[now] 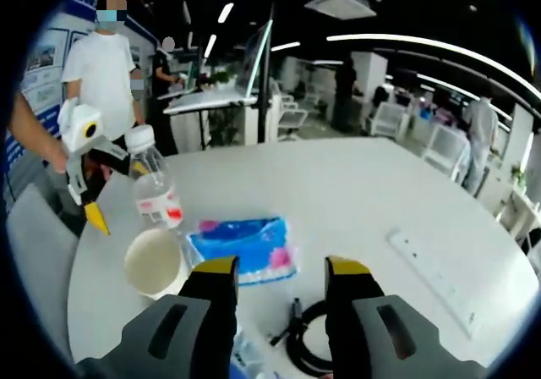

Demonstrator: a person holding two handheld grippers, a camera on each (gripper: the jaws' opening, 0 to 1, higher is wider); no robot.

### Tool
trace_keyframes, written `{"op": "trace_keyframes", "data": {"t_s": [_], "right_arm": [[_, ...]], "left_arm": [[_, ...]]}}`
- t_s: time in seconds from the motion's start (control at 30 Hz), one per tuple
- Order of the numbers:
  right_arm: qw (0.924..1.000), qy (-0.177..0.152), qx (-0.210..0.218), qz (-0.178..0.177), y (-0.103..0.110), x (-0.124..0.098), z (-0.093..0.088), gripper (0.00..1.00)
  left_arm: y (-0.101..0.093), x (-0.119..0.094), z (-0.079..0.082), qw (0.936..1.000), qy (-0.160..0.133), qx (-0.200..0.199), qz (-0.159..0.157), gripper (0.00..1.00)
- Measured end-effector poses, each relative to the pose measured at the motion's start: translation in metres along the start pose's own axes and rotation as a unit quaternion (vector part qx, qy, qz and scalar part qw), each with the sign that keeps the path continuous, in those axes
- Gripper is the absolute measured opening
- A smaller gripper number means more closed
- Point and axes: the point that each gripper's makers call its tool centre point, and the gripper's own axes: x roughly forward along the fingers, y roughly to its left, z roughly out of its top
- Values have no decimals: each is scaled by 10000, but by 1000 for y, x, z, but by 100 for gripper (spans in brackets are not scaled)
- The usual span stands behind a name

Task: Arrange the tabletop items into an orderly group along one side of the table until the central work area is clear of visible clutter.

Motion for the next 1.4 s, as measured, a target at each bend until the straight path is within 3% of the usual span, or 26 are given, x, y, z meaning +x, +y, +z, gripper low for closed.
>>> {"op": "trace_keyframes", "data": {"t_s": [0.27, 0.57, 1.4], "right_arm": [[10000, 37, -18, 51, 0, 8, 1, 37], [9999, 117, -63, 98, 0, 21, 0, 37], [9989, 408, -185, 130, -11, 63, -8, 23]], "left_arm": [[-3, -2, 6, 9997, -229, 51, -93, 100], [-6, -8, 10, 9988, -436, 98, -202, 100], [-2, -10, 10, 9989, -410, 78, -232, 100]]}}
